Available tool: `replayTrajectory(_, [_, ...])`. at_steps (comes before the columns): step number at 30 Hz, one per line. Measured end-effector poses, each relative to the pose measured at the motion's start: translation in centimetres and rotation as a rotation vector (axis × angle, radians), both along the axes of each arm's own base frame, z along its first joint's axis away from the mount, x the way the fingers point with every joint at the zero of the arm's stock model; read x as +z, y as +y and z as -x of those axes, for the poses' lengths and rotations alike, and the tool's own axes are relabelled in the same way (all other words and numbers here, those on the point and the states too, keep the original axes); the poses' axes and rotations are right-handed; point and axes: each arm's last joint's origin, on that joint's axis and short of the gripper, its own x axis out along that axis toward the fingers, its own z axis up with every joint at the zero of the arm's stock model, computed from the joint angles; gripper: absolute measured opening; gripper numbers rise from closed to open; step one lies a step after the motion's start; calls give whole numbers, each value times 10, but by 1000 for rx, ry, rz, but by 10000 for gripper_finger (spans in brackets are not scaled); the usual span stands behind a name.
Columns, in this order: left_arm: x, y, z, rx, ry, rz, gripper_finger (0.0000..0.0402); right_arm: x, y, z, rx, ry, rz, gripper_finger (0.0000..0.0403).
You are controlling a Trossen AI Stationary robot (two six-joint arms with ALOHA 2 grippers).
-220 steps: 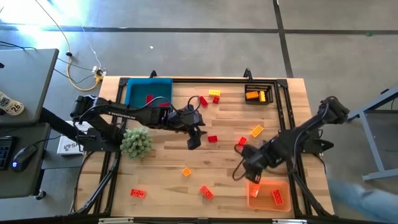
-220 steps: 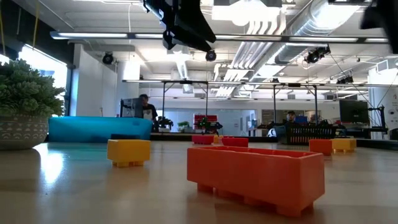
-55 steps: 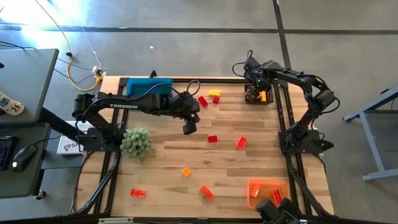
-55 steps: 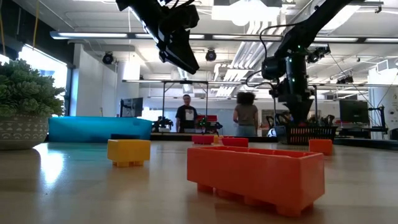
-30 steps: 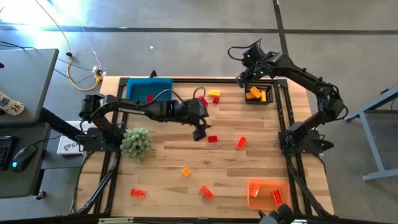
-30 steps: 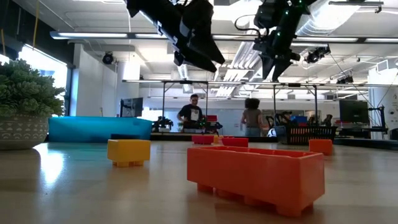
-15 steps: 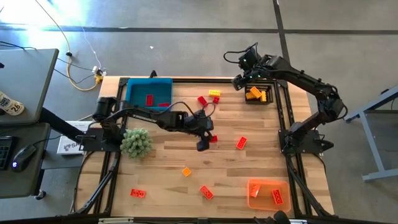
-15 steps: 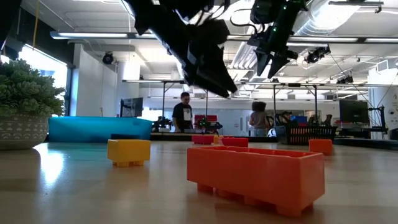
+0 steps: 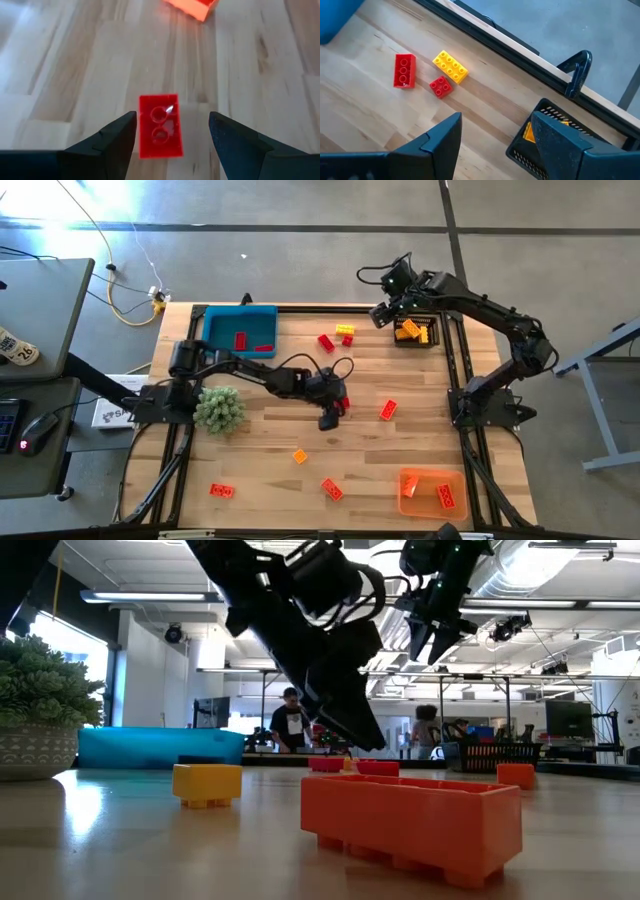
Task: Sort & place blocks by color
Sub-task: Put the red game piece into the blue bin
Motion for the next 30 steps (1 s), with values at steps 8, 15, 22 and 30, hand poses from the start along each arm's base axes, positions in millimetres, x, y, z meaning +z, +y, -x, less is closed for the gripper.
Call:
replayTrajectory(8, [-18,-1,-3,-2,33,-1,237,0,0,0,-14,-2,-8,226])
replayTrajectory(15, [-28,-1,-4,-6,52,7,237,0,0,1,-14,1,-10,226])
replayTrajectory(22, [-22,-6,-11,-98,-24,-72,237,0,0,1,-10,4,-8,226])
replayTrajectory(30, [-23,-5,-13,-241,-34,-169,237,-1,0,1,-8,5,-8,226])
